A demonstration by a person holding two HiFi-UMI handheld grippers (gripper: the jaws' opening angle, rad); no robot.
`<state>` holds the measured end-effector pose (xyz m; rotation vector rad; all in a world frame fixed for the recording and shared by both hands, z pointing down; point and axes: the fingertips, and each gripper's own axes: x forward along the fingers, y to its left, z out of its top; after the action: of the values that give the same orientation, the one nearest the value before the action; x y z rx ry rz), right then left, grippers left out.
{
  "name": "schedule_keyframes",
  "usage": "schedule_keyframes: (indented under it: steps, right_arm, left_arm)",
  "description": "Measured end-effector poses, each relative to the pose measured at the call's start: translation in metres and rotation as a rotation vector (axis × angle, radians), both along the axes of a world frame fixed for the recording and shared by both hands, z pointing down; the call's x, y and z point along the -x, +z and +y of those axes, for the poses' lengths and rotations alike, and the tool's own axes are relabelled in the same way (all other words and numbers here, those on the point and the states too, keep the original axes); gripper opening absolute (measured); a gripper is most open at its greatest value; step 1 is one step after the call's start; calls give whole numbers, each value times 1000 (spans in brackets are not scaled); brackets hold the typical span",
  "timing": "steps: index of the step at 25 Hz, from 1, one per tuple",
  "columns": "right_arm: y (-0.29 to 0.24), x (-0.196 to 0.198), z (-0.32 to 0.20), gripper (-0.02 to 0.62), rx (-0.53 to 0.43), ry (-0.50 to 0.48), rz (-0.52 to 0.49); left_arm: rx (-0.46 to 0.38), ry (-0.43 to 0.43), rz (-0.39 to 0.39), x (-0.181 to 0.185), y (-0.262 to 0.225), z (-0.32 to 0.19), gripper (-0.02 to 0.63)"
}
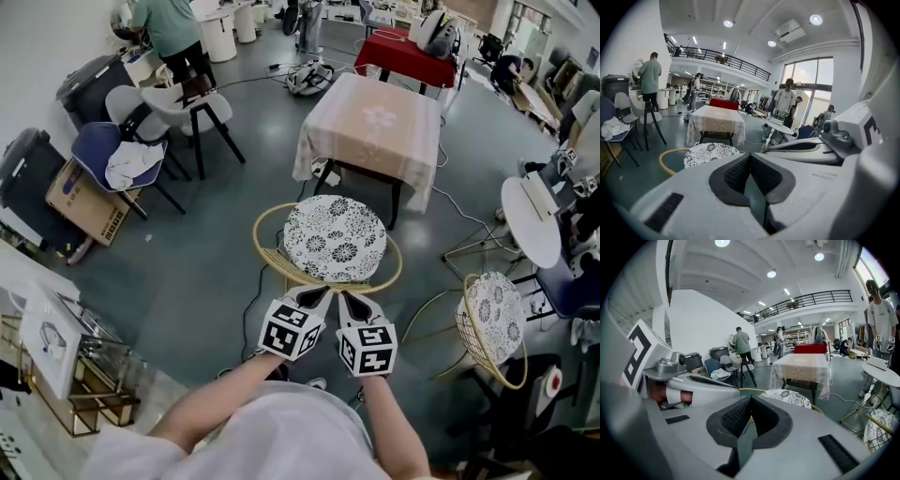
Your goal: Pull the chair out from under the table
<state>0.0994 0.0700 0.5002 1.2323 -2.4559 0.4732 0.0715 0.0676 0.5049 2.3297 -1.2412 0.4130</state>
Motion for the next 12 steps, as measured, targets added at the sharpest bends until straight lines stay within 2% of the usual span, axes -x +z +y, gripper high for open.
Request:
schedule_keyframes:
  steps: [12]
  right_arm:
    - [0,1,7,2,0,-22,1]
  left_arm:
    - [1,-25,-12,-1,-3,5,6]
